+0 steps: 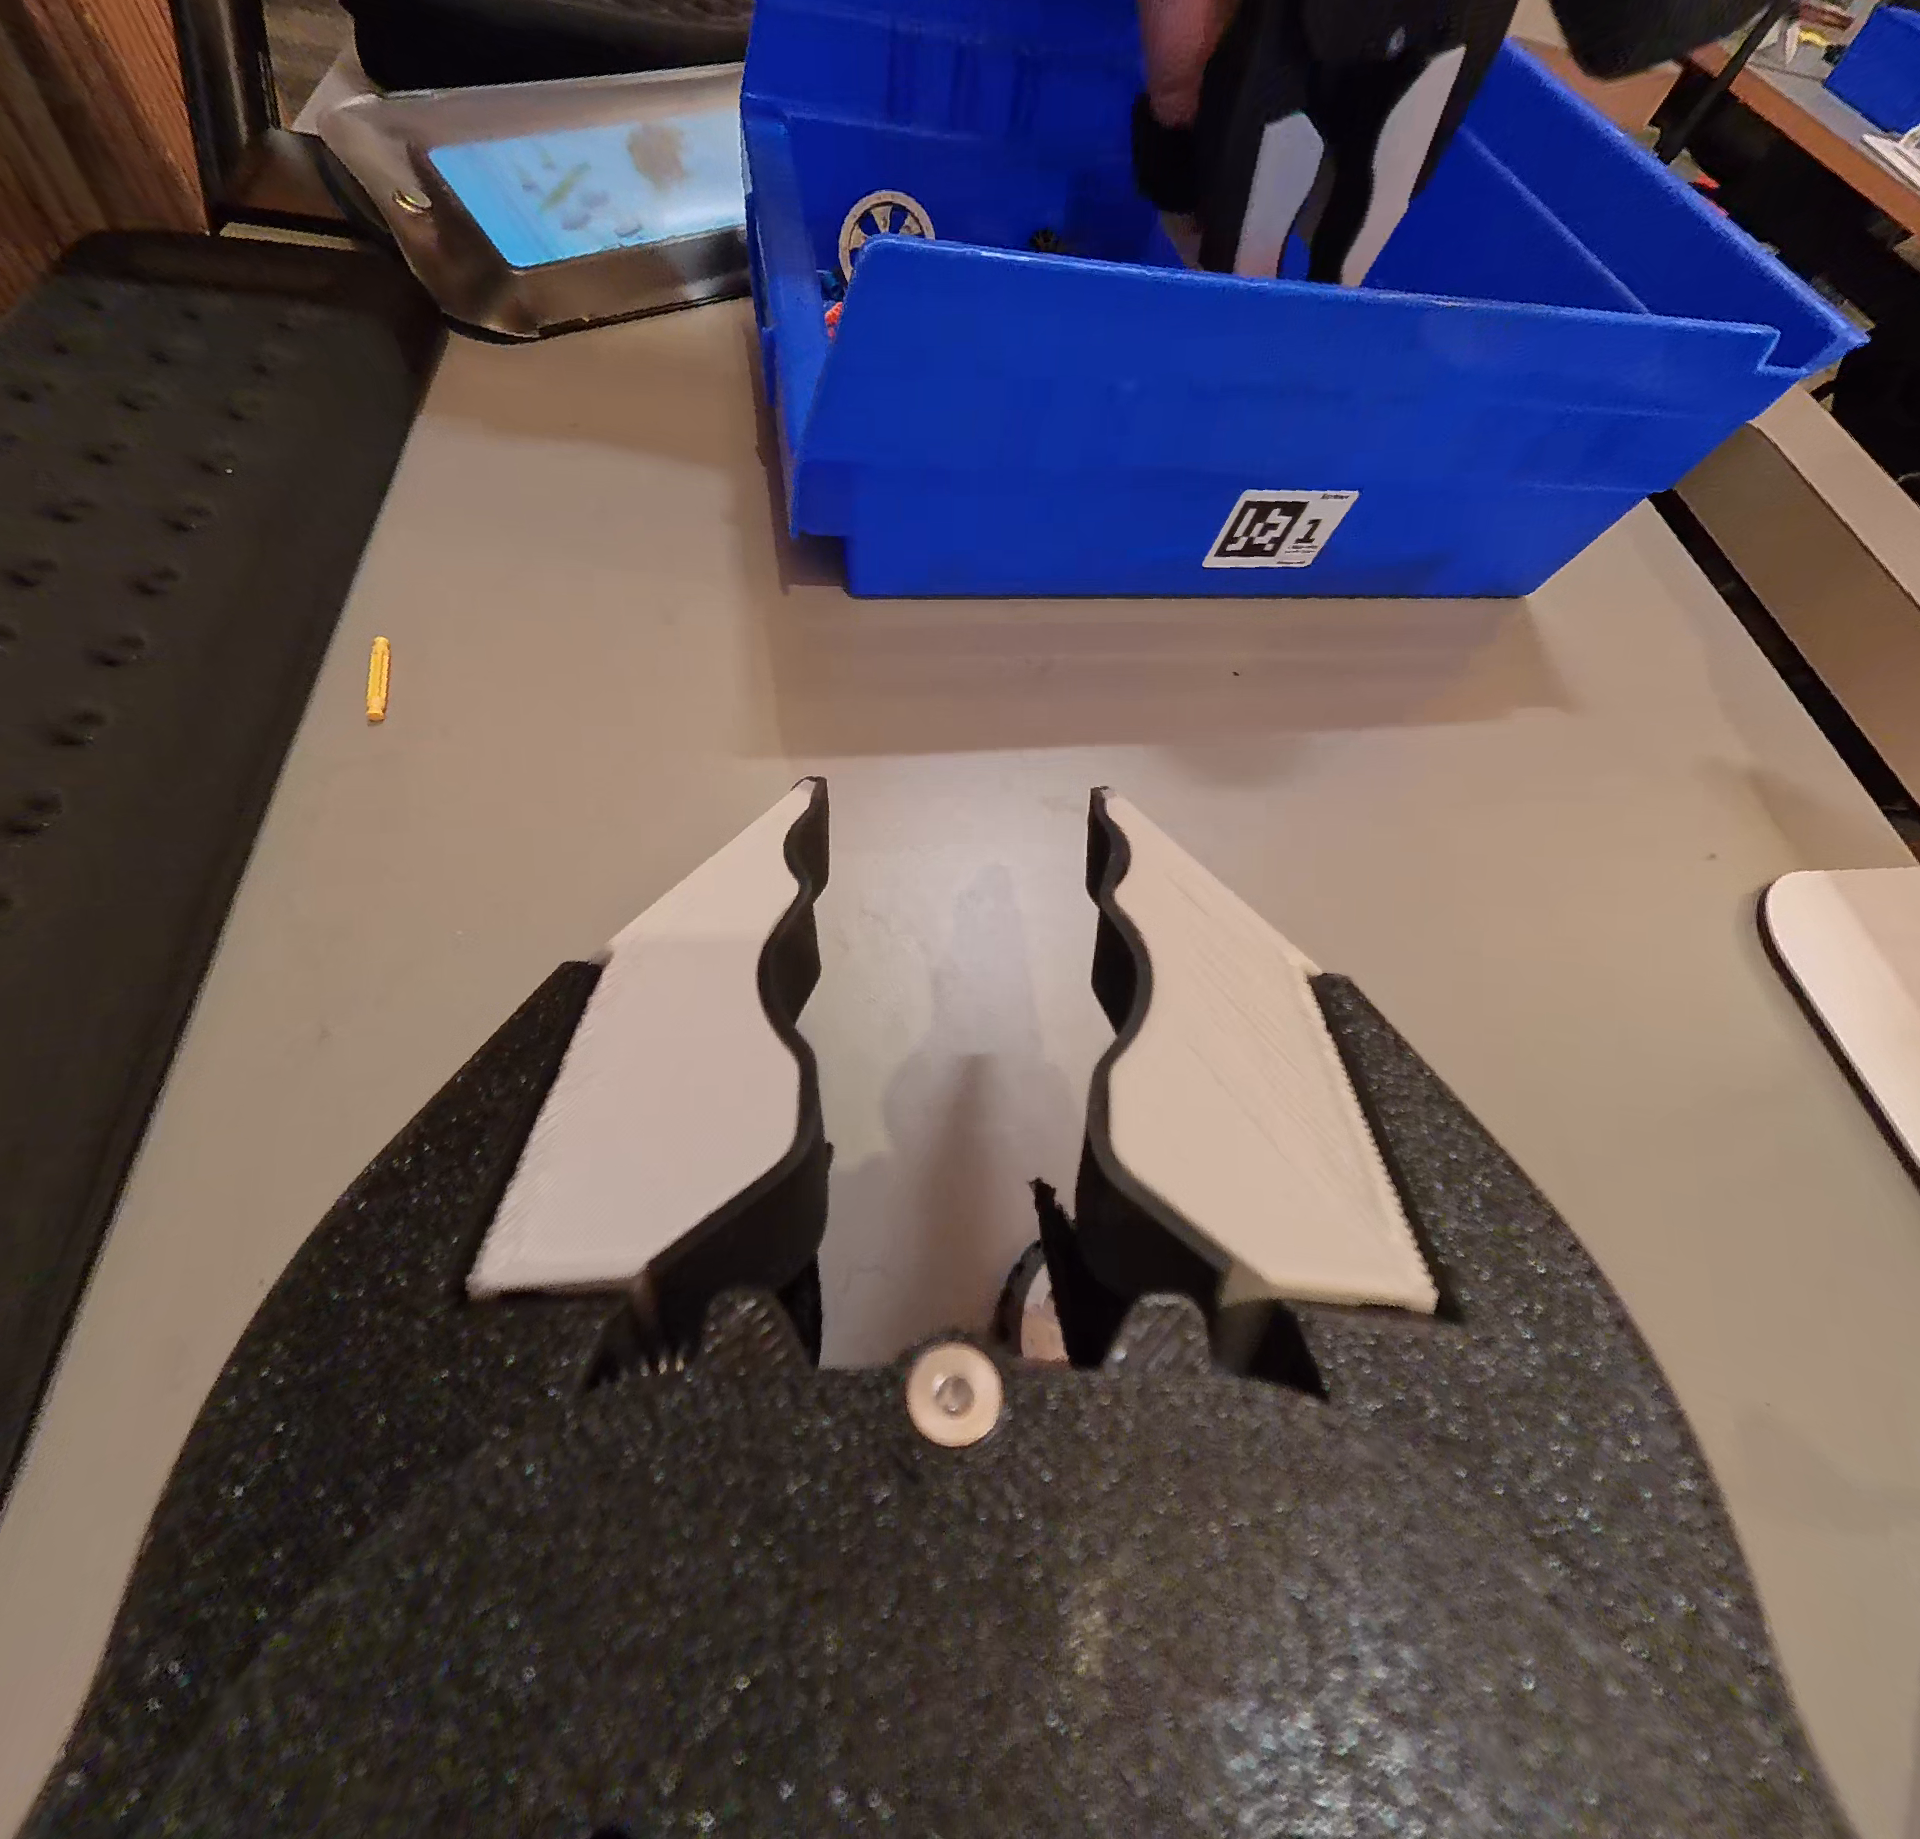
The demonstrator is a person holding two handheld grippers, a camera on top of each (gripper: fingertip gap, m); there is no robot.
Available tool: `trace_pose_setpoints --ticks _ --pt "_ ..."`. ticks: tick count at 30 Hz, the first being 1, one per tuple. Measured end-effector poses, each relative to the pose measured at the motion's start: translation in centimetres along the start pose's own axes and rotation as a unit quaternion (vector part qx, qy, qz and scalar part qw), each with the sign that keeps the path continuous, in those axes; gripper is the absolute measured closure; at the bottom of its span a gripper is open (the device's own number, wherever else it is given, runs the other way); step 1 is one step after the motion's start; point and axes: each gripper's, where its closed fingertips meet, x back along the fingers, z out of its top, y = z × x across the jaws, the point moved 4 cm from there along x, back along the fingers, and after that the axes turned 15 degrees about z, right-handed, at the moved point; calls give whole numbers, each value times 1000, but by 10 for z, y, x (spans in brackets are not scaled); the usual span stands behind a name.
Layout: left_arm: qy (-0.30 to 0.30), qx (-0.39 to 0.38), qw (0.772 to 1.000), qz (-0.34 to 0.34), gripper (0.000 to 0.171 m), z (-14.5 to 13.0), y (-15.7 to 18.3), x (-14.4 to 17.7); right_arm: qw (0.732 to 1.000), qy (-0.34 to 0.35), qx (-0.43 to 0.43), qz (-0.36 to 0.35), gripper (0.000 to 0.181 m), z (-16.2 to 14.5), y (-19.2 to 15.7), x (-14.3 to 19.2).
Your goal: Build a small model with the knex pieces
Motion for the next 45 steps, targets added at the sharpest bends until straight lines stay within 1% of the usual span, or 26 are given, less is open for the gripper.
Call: trace_pose_setpoints --ticks 1,2,3,5,7,8,11,12,14,16,18,20,22,25,27,30,35,37,39,40,43,45 --pt "-13 -5 1000 11 155 -2 -3 -2 1000 0 -1 0 131 0 0 0" --pt "-21 -5 999 34 156 -4 -10 -3 1000 1 -2 0 131 -1 1 0" --pt "-17 2 999 51 157 -4 -17 -2 1000 1 -3 0 131 -1 1 1" --pt "2 19 998 52 153 -4 -21 8 1000 2 -5 0 131 -2 2 1" --pt "20 28 999 33 141 -5 -19 21 1000 4 -7 0 131 -2 3 2" --pt "31 23 999 11 137 -6 -12 29 1000 5 -8 0 131 -2 3 2" --pt "52 -2 998 -45 132 -9 11 46 1000 7 -12 2 131 -2 3 2" --pt "53 -18 997 -49 131 -11 17 48 1000 7 -13 3 131 -3 3 2" --pt "41 -44 995 -82 130 -16 34 49 1000 7 -15 4 131 -3 3 1" --pt "29 -65 993 -94 130 -17 46 41 1000 6 -17 6 131 -4 3 1" --pt "38 -68 990 -117 133 -13 55 36 1000 5 -18 6 131 -5 3 0" --pt "30 -75 993 -86 151 -12 50 26 1000 6 -19 6 131 -6 3 1" --pt "18 -90 993 -74 157 -17 49 23 1000 6 -20 5 131 -6 4 1" --pt "34 -83 995 -50 164 -20 41 32 1000 9 -25 7 131 -7 4 0" --pt "57 -58 996 -38 154 -19 33 40 999 9 -31 9 131 -9 5 -1" --pt "69 -38 997 -25 129 -21 26 50 999 10 -35 10 131 -10 6 -2" --pt "70 -23 997 11 111 -25 16 76 999 15 -34 8 131 -9 6 0" --pt "84 -10 996 26 106 -21 13 92 999 17 -33 7 132 -8 6 0" --pt "105 1 994 16 106 -18 18 105 999 17 -32 8 132 -7 5 0" --pt "104 1 995 7 105 -20 22 109 999 16 -31 8 132 -7 5 0" --pt "94 -11 995 -4 105 -32 33 110 999 14 -31 12 131 -7 3 -1" --pt "89 -14 995 -35 101 -37 43 102 999 13 -31 14 131 -8 3 -2"
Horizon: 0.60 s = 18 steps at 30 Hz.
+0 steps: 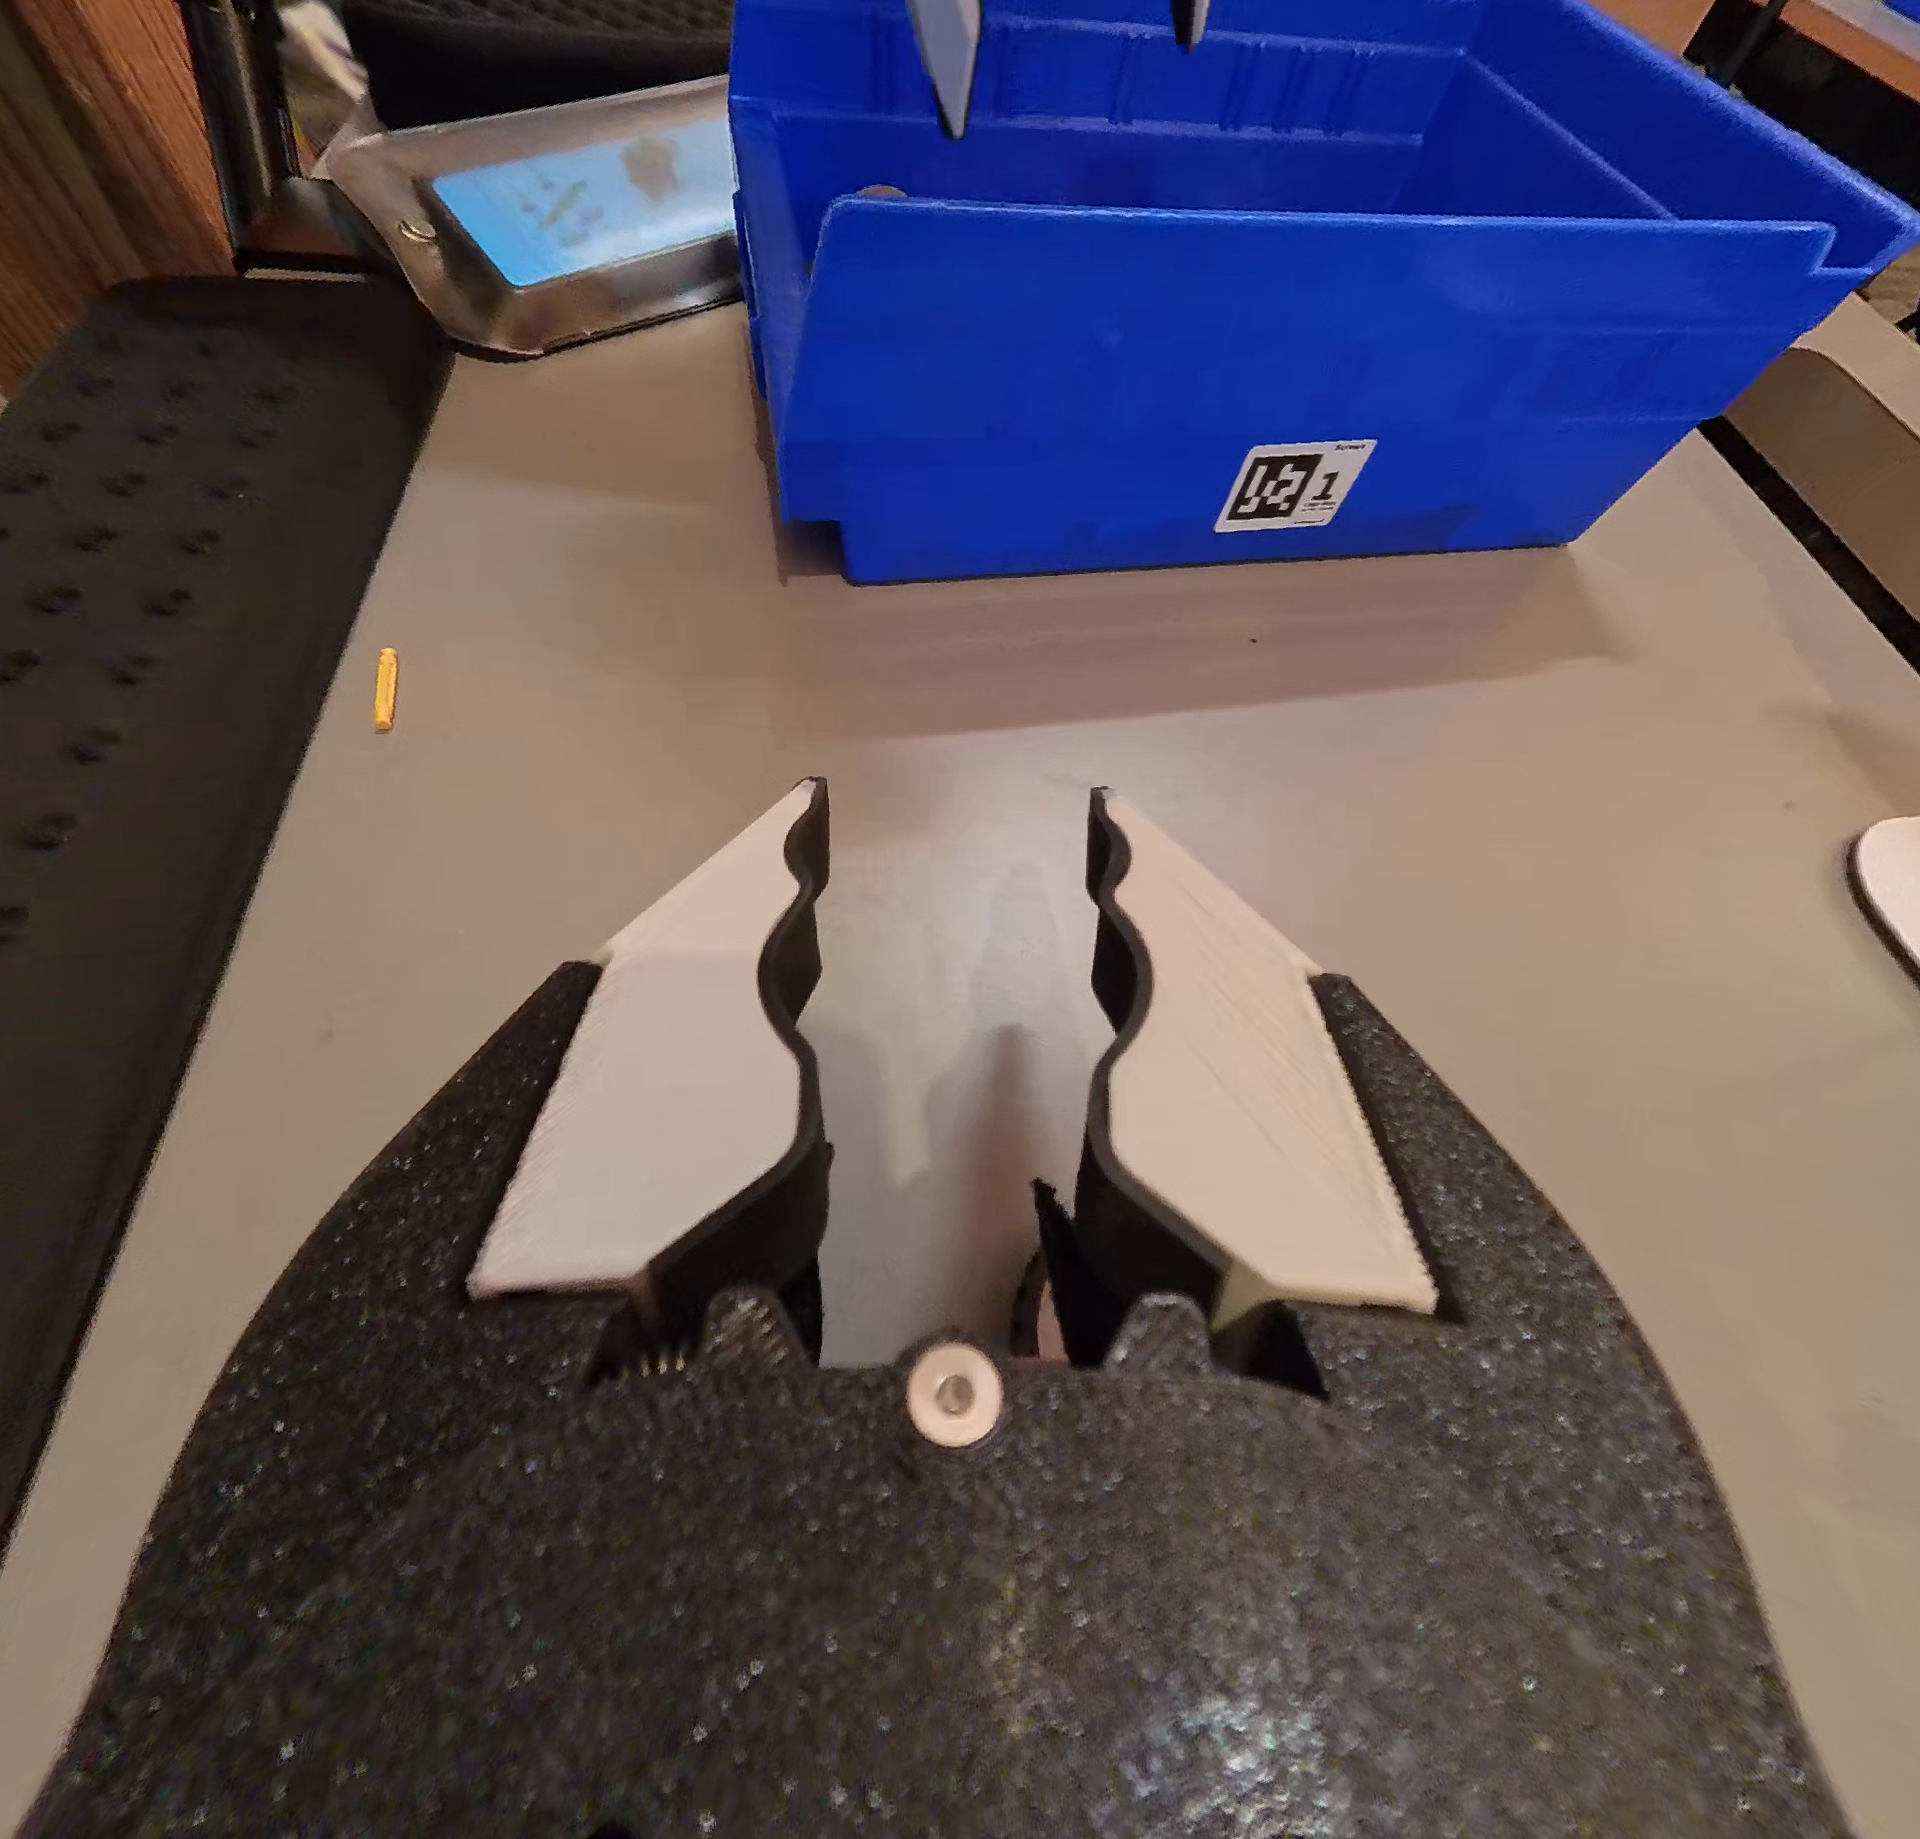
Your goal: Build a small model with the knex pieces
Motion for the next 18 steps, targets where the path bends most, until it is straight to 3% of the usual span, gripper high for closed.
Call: trace_pose_setpoints --ticks 6,9,15,17,18 --pt "-68 -50 995 -55 101 -13 16 -48 1000 -6 -1 -1 131 -2 1 -1" --pt "-69 -56 993 -75 110 -8 15 -59 1000 -6 -3 -4 131 -3 2 1" --pt "-68 -56 992 -96 145 -6 4 -67 1000 -6 -3 -1 132 -3 1 0" --pt "-70 -68 992 -81 167 -8 -3 -71 1000 -5 -4 -1 131 -3 1 1" --pt "-72 -67 993 -72 167 -9 -7 -73 1000 -4 -4 -1 131 -3 2 1"
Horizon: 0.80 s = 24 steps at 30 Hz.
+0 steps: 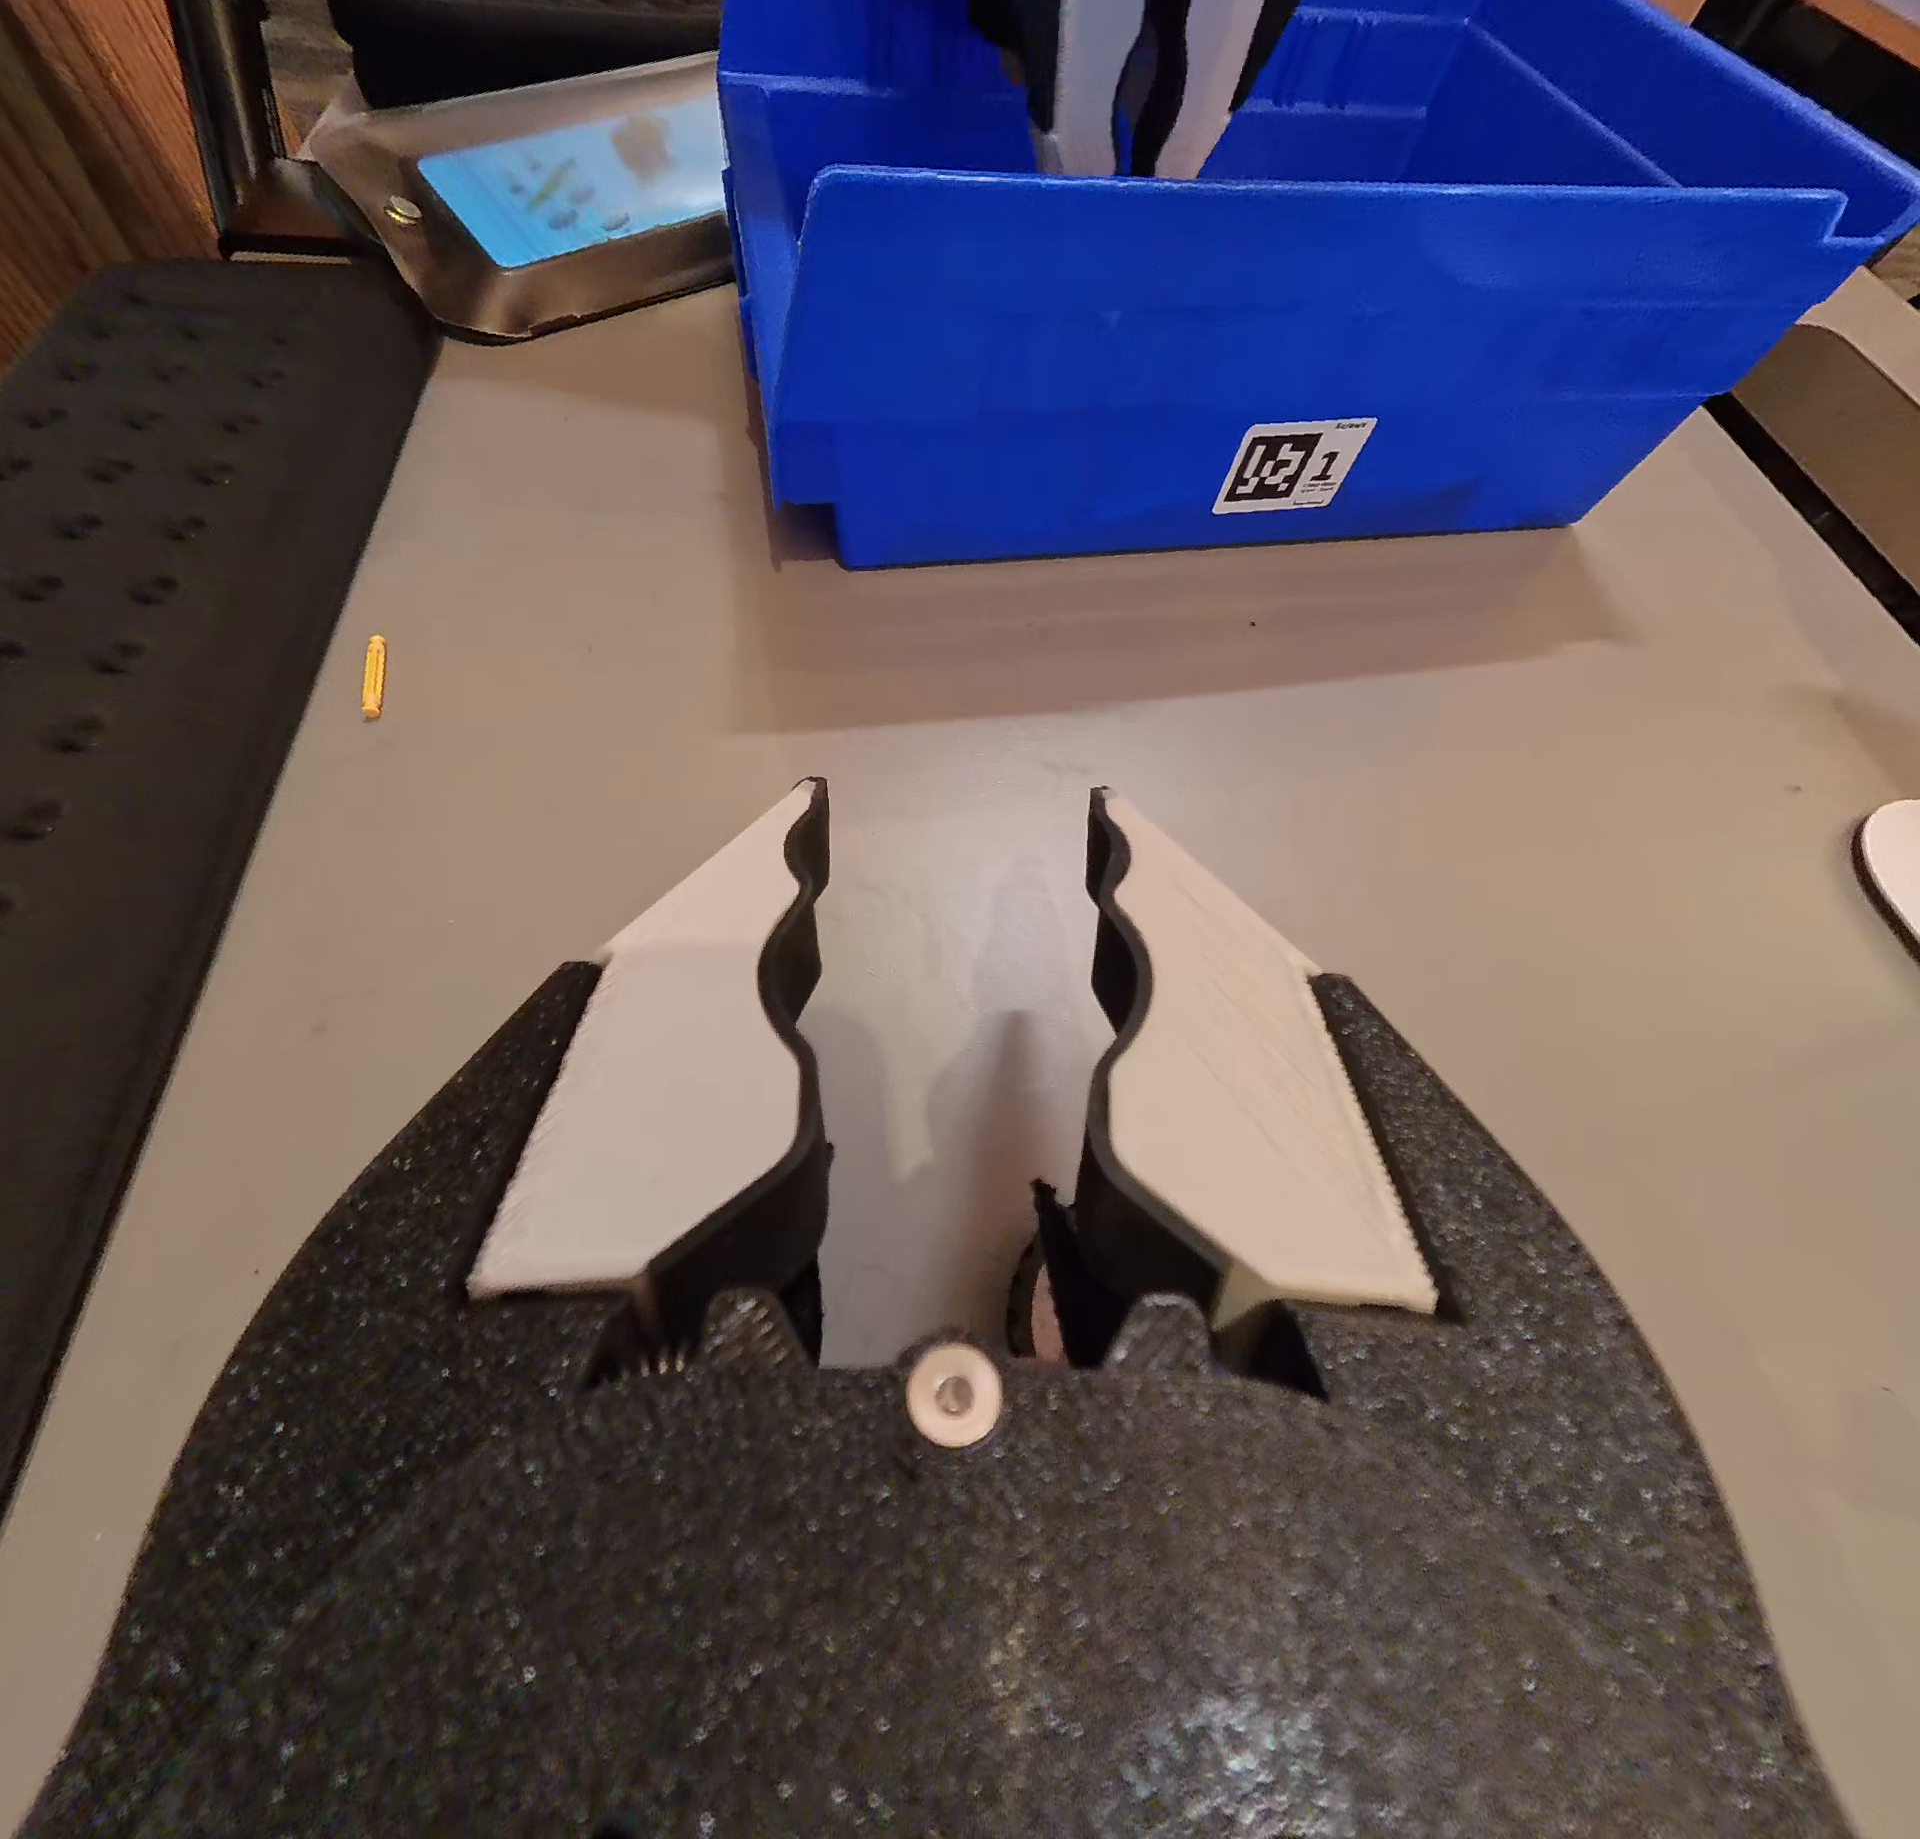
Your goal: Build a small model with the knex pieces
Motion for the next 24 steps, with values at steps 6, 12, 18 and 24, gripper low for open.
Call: trace_pose_setpoints --ticks 6,12,18,24 --pt "22 20 998 51 167 -2 -27 6 1000 5 -5 -2 131 0 2 2" --pt "36 48 996 71 133 -8 -40 18 1000 6 -7 -1 131 0 3 2" --pt "27 20 999 -11 121 -11 -7 27 1000 8 -10 0 132 0 3 2" --pt "-37 -31 997 -58 121 -20 24 14 1000 7 -9 1 132 0 3 2"
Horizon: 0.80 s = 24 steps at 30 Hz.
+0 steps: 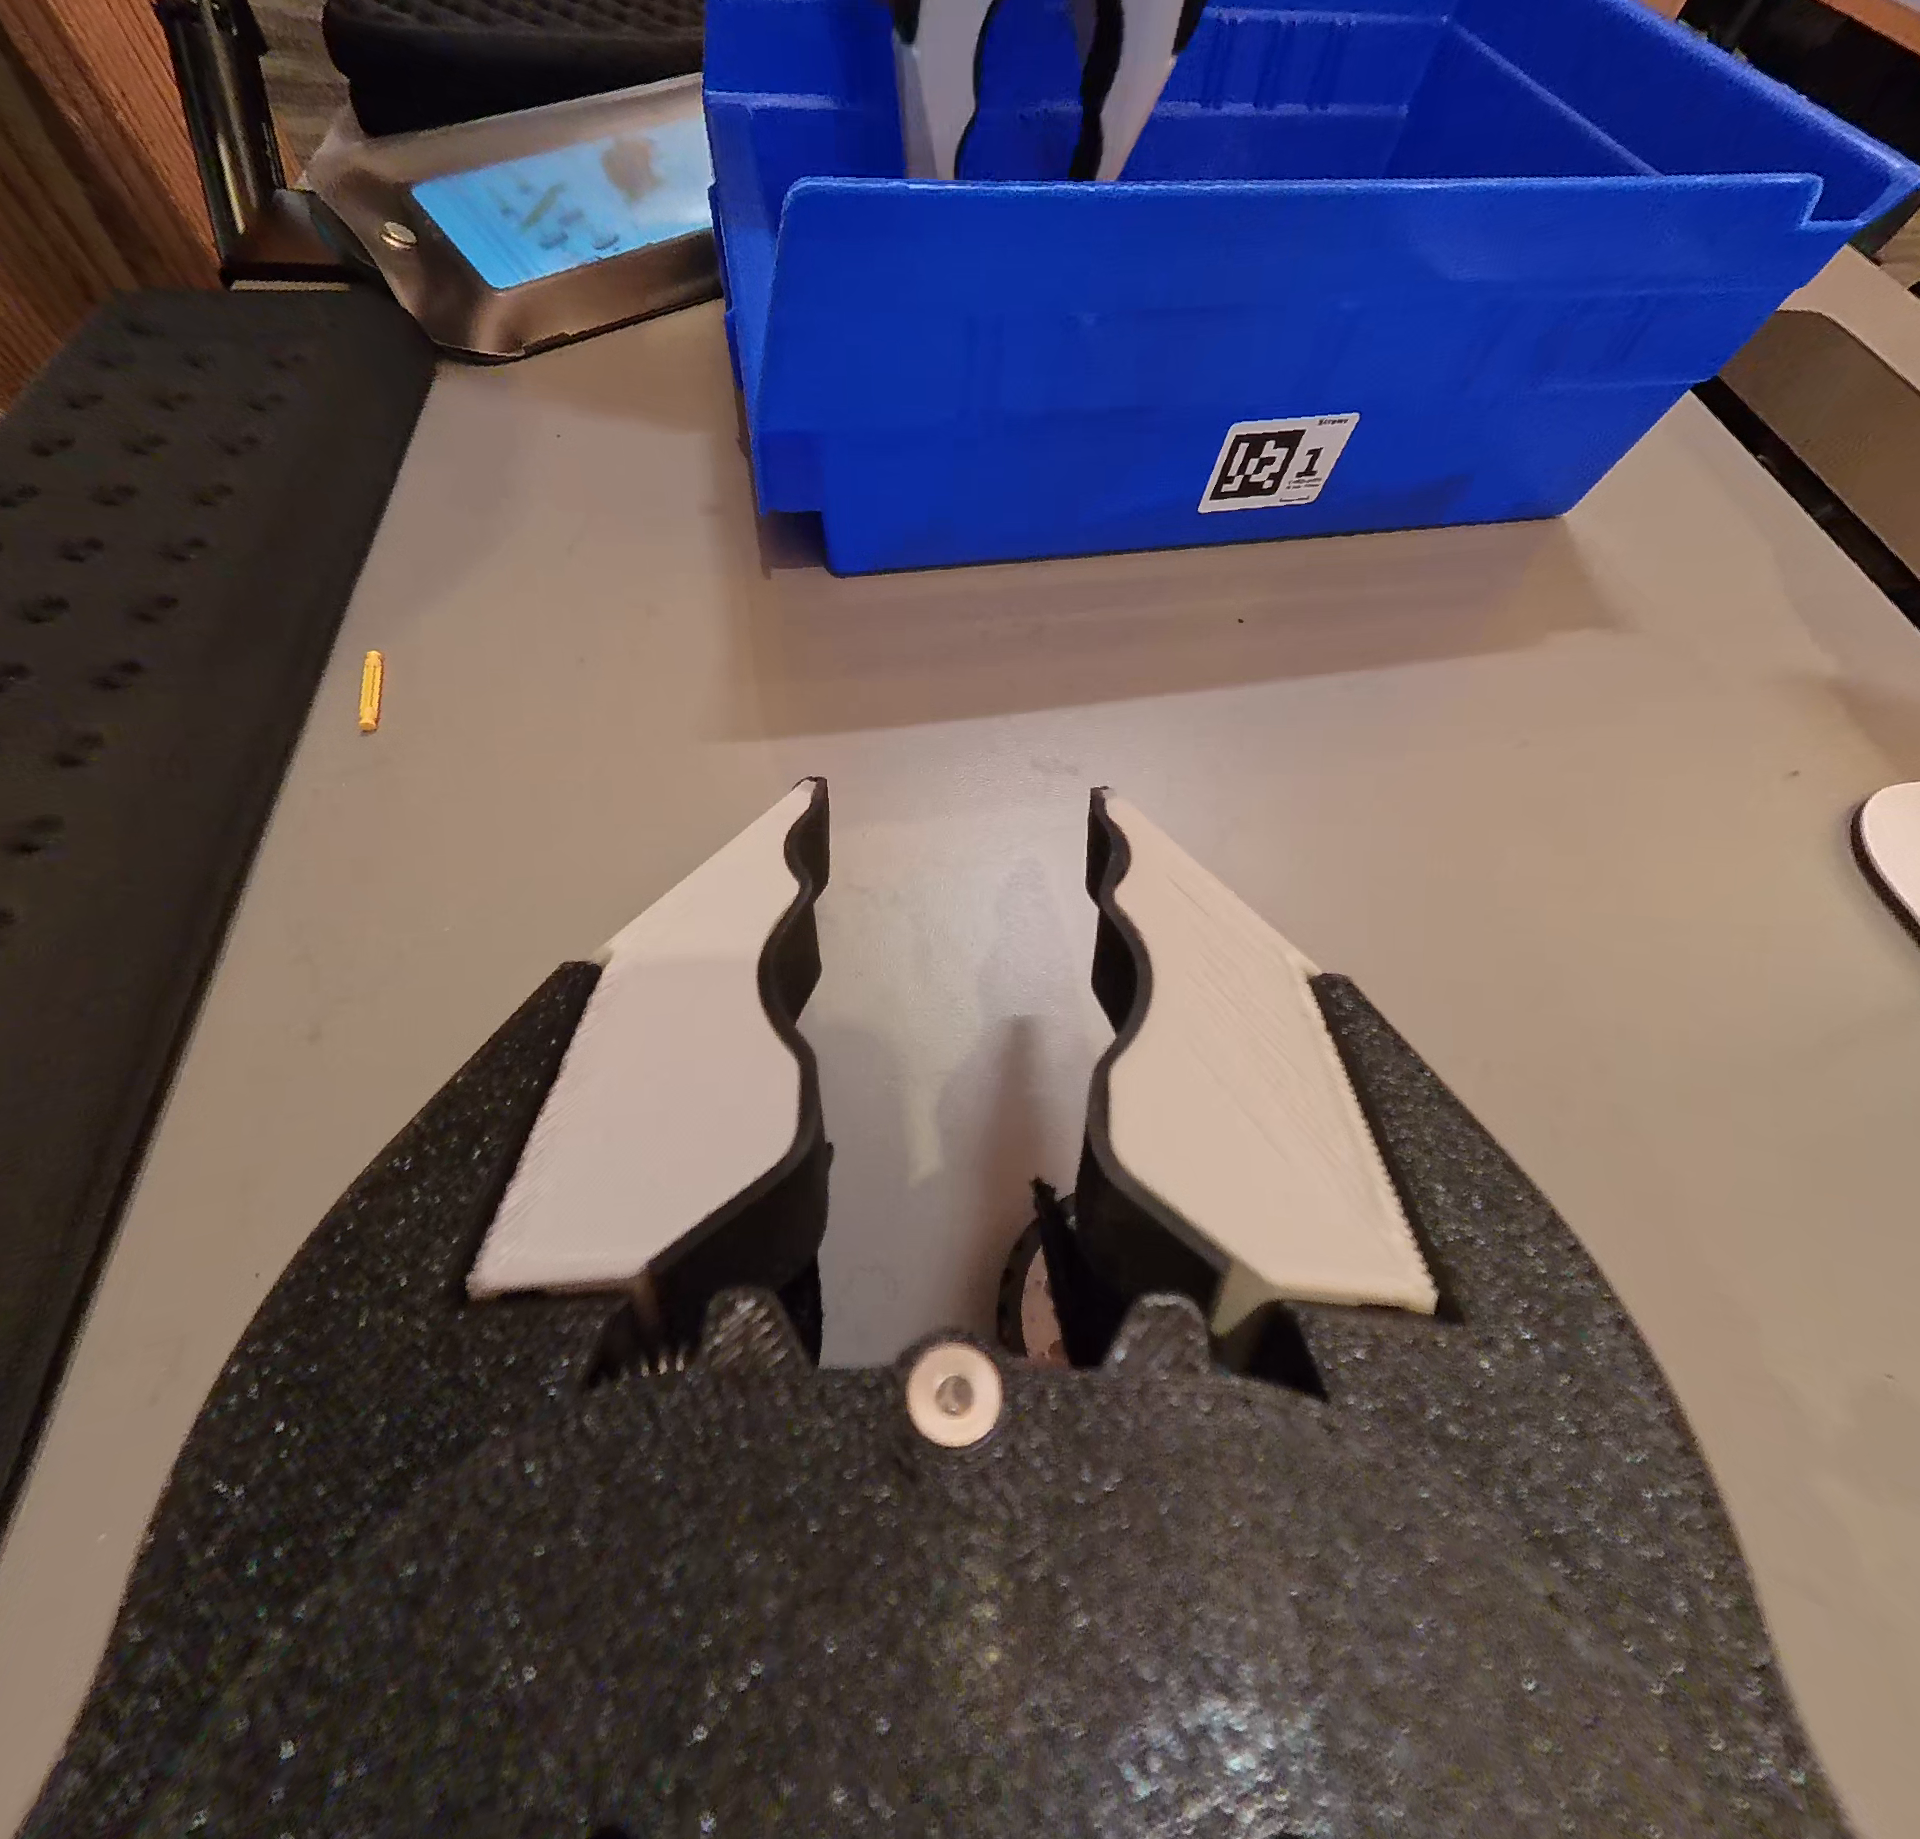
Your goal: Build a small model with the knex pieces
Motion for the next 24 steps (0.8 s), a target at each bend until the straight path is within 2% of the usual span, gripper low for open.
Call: trace_pose_setpoints --ticks 3,5,6,10,14,17,24 --pt "-31 -28 999 15 129 -1 2 -10 1000 1 0 0 132 0 0 0" --pt "-44 -34 997 51 145 0 -8 -11 1000 1 -1 0 132 0 0 0" --pt "-42 -31 996 78 147 3 -16 -10 1000 1 -1 0 132 0 0 0" --pt "-13 -9 991 134 146 9 -40 3 1000 6 -4 0 132 1 1 1" --pt "23 36 987 154 138 9 -52 29 1000 11 -10 2 132 1 2 2" --pt "82 73 984 140 137 17 -53 46 1000 13 -11 2 132 1 2 2" --pt "92 103 979 152 131 14 -39 56 1000 16 -10 3 132 2 1 3"
